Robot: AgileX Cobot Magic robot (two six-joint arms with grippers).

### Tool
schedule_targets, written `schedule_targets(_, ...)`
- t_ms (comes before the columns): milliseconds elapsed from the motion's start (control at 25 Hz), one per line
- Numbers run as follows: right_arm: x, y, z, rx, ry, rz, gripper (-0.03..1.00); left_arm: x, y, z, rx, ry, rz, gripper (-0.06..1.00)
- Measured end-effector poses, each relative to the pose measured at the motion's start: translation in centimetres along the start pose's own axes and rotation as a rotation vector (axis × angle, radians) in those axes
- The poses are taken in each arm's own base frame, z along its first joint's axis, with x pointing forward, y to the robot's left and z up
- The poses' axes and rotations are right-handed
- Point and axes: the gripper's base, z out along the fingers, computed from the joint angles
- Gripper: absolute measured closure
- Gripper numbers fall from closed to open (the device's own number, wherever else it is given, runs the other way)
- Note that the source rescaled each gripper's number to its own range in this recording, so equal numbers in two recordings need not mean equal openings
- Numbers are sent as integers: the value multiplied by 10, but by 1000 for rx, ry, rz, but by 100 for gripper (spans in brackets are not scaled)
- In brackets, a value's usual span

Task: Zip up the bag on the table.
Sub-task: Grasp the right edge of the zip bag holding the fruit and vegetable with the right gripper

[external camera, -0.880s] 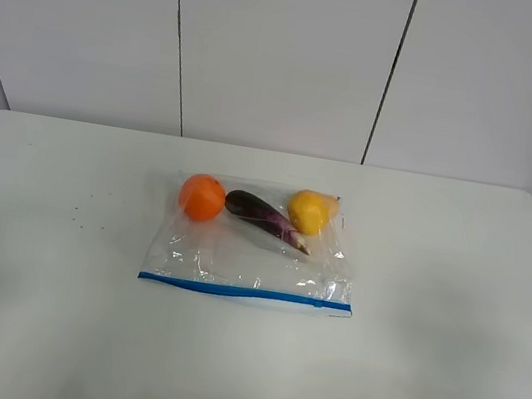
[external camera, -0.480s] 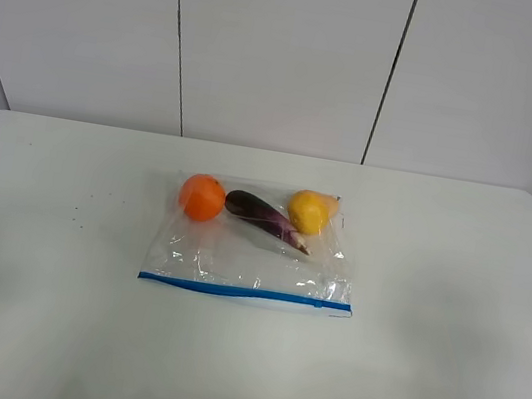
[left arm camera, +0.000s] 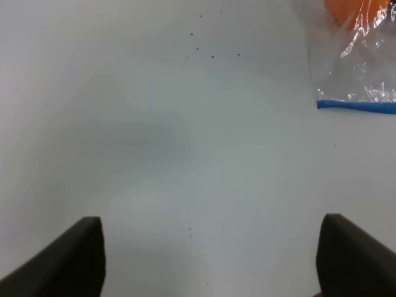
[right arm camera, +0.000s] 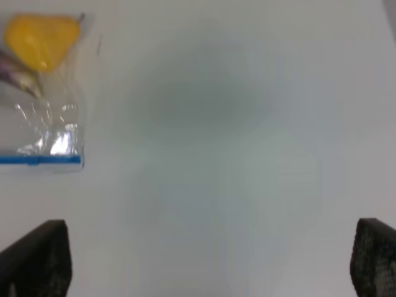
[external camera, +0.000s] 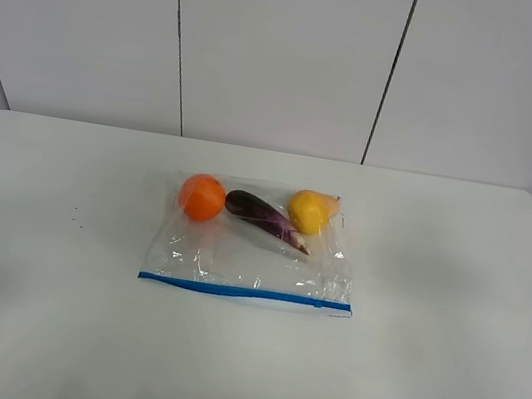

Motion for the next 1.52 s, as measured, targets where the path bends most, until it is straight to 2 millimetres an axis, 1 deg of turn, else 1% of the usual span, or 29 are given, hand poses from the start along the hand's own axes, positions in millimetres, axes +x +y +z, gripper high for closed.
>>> schedule_targets(80,-23,3,21,-20,90,16,-3,0,0,0,0,0,0,0)
schedule_targets(160,-42,6,51,-44,197,32,-3,0,0,0,0,0,0,0)
schedule_targets(200,-49,8,65,-60,236,35,-3,0,0,0,0,0,0,0)
schedule_targets(240,-55,9,82,-77,285,36,-3,0,0,0,0,0,0,0)
schedule_targets(320,-62,14,117,-126,365,39,-3,0,0,0,0,0,0,0)
schedule_targets(440,-64,21,163,-221,438,34,-3,0,0,0,0,0,0,0)
schedule_targets(480,-64,24,175,-257,451,45,-3,0,0,0,0,0,0,0)
schedule_targets(560,-59,29,203,-327,493,47,-3,0,0,0,0,0,0,0)
schedule_targets(640,-53,34,227,-392,519,54,-3,0,0,0,0,0,0,0)
schedule_targets(720,-48,37,245,-447,524,42,-3,0,0,0,0,0,0,0)
schedule_targets(880,-40,43,273,-532,502,32,-3,0,0,0,0,0,0,0)
schedule_targets(960,-36,45,284,-567,496,32,-3,0,0,0,0,0,0,0)
schedule_targets(1000,-36,45,284,-567,496,32,-3,0,0,0,0,0,0,0)
schedule_targets(1080,-32,46,296,-590,499,37,-3,0,0,0,0,0,0,0)
schedule_targets(1120,-30,47,308,-612,502,30,-3,0,0,0,0,0,0,0)
schedule_targets(1240,-31,49,324,-648,501,27,-3,0,0,0,0,0,0,0)
schedule_targets(1360,-32,55,334,-731,511,41,-3,0,0,0,0,0,0,0)
schedule_targets(1520,-26,58,344,-785,524,58,-3,0,0,0,0,0,0,0)
